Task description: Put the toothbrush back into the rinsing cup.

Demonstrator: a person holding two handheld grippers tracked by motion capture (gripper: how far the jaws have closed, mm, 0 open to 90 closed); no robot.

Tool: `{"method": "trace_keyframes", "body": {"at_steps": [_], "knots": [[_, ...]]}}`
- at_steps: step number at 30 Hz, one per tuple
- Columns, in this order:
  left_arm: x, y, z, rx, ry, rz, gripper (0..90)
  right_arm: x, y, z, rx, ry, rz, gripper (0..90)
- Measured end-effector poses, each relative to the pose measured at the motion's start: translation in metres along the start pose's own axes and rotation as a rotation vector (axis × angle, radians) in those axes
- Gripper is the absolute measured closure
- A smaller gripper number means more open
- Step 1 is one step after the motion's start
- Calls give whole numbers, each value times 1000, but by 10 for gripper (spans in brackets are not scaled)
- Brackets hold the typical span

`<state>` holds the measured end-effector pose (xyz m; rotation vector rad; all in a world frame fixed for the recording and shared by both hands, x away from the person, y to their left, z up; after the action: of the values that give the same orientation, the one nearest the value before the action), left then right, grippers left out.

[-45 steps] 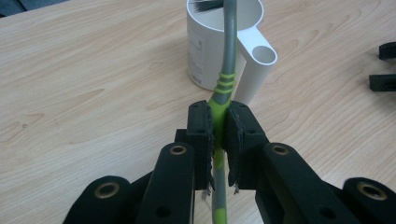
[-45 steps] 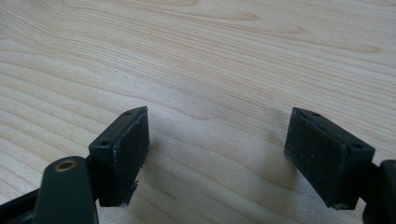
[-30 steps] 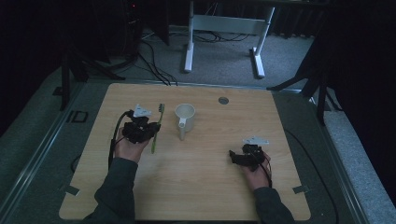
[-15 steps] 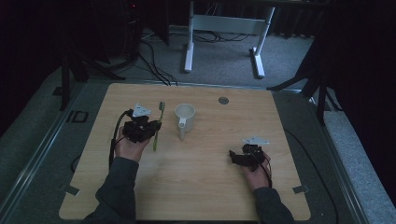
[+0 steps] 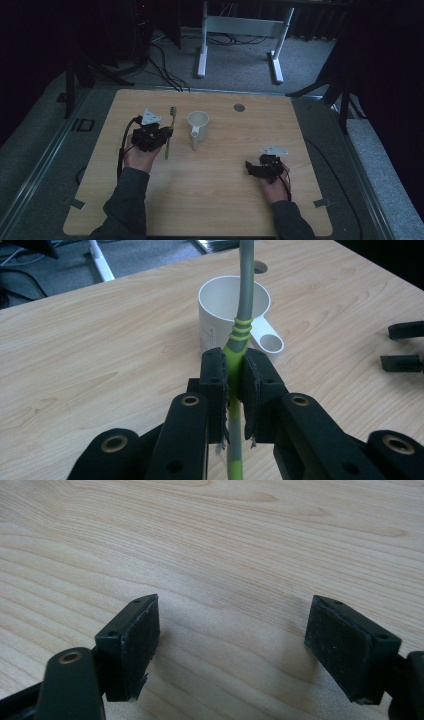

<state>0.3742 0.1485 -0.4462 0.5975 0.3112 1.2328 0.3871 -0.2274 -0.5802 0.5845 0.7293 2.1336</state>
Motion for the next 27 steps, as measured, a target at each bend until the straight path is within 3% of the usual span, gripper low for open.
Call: {"method": "trace_keyframes", "body": {"at_steps": [27], "knots": [[-1, 0, 4, -64, 39, 25, 807, 0, 0, 0, 1, -2, 0, 215]]}}
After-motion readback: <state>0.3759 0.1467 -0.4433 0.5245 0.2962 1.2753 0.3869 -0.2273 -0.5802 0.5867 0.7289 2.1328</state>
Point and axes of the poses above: each handheld gripper's, and its own axes: y roughly backward along the jaws, z roughly out of its top, x roughly to its left, the point moved 3 cm from there along -y, roughly forward along the jaws, and after that the axes turned 14 degrees about z, right-handed, at the moved point
